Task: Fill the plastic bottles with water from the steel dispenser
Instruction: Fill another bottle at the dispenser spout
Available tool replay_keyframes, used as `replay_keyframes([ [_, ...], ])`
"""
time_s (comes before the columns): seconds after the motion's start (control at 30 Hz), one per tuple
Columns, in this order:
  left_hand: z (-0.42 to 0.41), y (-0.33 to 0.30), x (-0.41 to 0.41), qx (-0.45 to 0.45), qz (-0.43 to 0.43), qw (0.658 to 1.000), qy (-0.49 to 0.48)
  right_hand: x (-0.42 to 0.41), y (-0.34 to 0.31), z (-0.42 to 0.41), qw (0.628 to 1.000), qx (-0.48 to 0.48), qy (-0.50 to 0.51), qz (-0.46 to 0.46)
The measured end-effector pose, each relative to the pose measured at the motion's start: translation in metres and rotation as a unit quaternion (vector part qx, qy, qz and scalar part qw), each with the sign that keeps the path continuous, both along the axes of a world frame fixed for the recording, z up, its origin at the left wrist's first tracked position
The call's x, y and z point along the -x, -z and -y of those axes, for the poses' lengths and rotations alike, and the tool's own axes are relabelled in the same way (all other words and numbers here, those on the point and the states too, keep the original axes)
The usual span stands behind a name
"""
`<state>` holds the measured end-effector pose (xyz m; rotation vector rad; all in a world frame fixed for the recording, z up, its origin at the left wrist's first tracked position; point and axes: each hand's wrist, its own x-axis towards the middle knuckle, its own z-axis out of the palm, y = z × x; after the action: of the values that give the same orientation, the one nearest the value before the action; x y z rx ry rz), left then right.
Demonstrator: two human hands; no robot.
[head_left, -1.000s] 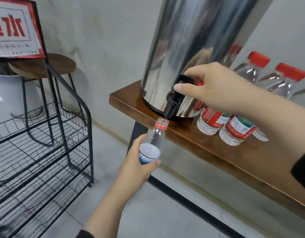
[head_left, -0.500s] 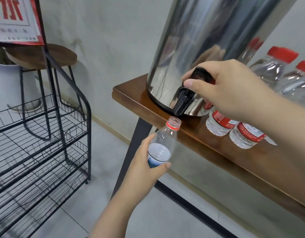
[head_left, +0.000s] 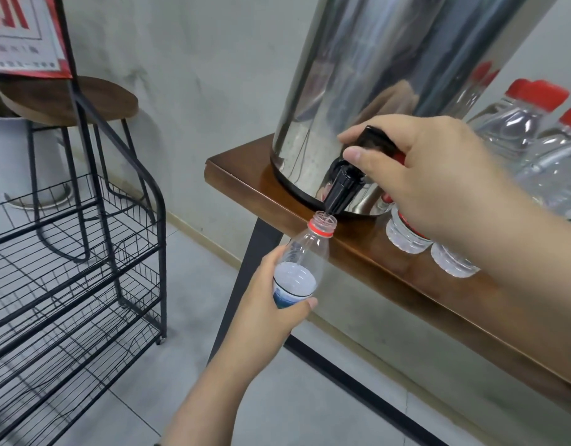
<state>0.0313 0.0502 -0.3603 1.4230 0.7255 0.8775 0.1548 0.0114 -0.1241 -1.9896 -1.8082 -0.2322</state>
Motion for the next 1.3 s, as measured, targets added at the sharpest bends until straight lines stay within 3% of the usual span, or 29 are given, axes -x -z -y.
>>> replay_keyframes([
  [0.13, -0.001, 0.000, 0.001, 0.001, -0.005, 1.000, 0.003, 0.001, 0.010, 0.002, 0.999, -0.042, -0.002, 0.034],
  [0.27, -0.002, 0.002, 0.002, 0.001, -0.006, 1.000, 0.007, 0.003, 0.025, 0.005, 0.987, -0.096, -0.021, 0.126],
  [0.4, -0.002, 0.005, 0.001, -0.001, -0.011, 1.000, 0.010, 0.003, 0.040, 0.011, 0.981, -0.049, -0.021, 0.189],
  [0.5, -0.002, 0.004, 0.001, 0.000, -0.010, 1.000, 0.010, 0.004, 0.044, 0.022, 0.995, -0.003, -0.011, 0.103],
  [0.63, -0.002, 0.006, 0.002, -0.001, -0.003, 1.000, 0.012, -0.013, 0.053, 0.043, 0.988, -0.138, -0.015, -0.073],
  [0.7, -0.002, 0.007, 0.002, -0.001, -0.001, 1.000, 0.014, -0.027, 0.062, 0.048, 0.984, -0.159, 0.005, -0.078],
  [0.93, -0.004, 0.009, 0.001, 0.003, -0.004, 1.000, 0.014, -0.059, 0.091, 0.052, 0.996, -0.025, 0.015, -0.087],
  [1.3, -0.005, 0.015, -0.001, 0.006, -0.005, 1.000, 0.010, -0.063, 0.097, 0.030, 0.994, 0.003, -0.018, -0.110],
])
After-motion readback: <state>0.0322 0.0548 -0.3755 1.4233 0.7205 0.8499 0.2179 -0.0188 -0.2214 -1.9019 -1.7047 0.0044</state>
